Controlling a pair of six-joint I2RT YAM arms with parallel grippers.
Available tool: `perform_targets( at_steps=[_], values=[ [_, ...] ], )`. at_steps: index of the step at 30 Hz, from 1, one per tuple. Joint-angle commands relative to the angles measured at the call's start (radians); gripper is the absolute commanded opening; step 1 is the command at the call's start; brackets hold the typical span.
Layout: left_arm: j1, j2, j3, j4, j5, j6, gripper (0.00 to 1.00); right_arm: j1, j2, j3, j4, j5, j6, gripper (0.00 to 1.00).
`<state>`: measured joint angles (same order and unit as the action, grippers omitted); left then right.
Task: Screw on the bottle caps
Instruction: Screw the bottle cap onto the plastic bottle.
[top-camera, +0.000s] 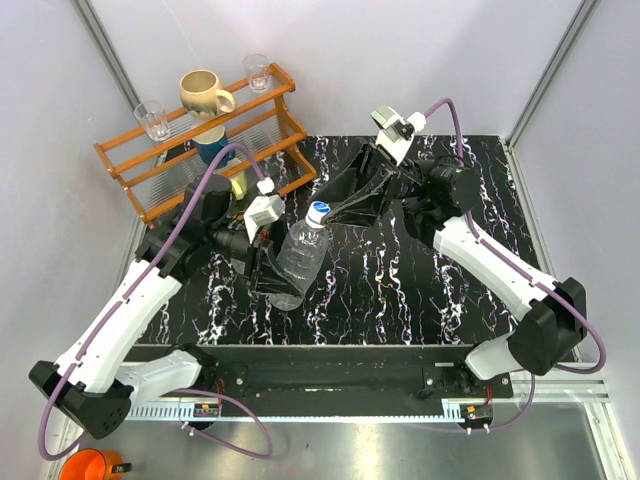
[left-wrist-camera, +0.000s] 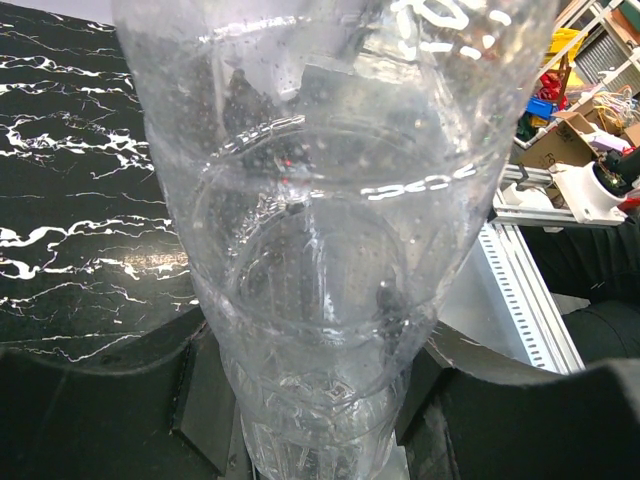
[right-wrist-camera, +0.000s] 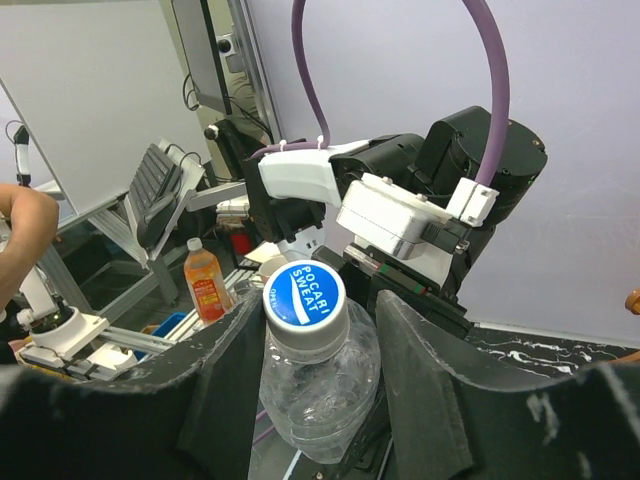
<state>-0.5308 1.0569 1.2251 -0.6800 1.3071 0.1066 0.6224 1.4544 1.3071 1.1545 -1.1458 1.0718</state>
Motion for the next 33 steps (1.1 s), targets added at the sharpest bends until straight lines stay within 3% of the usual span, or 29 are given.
perform_targets(
  at_steps=[1, 6, 10, 14, 24, 33],
  values=[
    [0.002, -0.009, 0.033, 0.054, 0.021, 0.013, 0.0, 0.011, -0.022, 0.041, 0.011, -0.003, -0.015, 0.53],
    [0.002, -0.008, 0.04, 0.054, -0.017, 0.015, 0.0, 0.02, -0.028, 0.027, 0.001, -0.002, -0.018, 0.45],
    [0.003, -0.003, 0.06, 0.051, -0.092, 0.019, 0.0, 0.025, -0.045, 0.011, -0.074, 0.004, -0.078, 0.26],
    [0.003, 0.002, 0.079, 0.046, -0.185, 0.033, 0.0, 0.03, -0.072, -0.023, -0.162, 0.026, -0.147, 0.2],
    [0.005, 0.008, 0.123, 0.026, -0.466, 0.096, 0.0, 0.072, -0.154, 0.01, -0.729, 0.129, -0.525, 0.05],
    [0.008, 0.011, 0.119, 0.06, -0.817, 0.11, 0.0, 0.206, -0.143, 0.087, -1.076, 0.475, -0.65, 0.0]
  ],
)
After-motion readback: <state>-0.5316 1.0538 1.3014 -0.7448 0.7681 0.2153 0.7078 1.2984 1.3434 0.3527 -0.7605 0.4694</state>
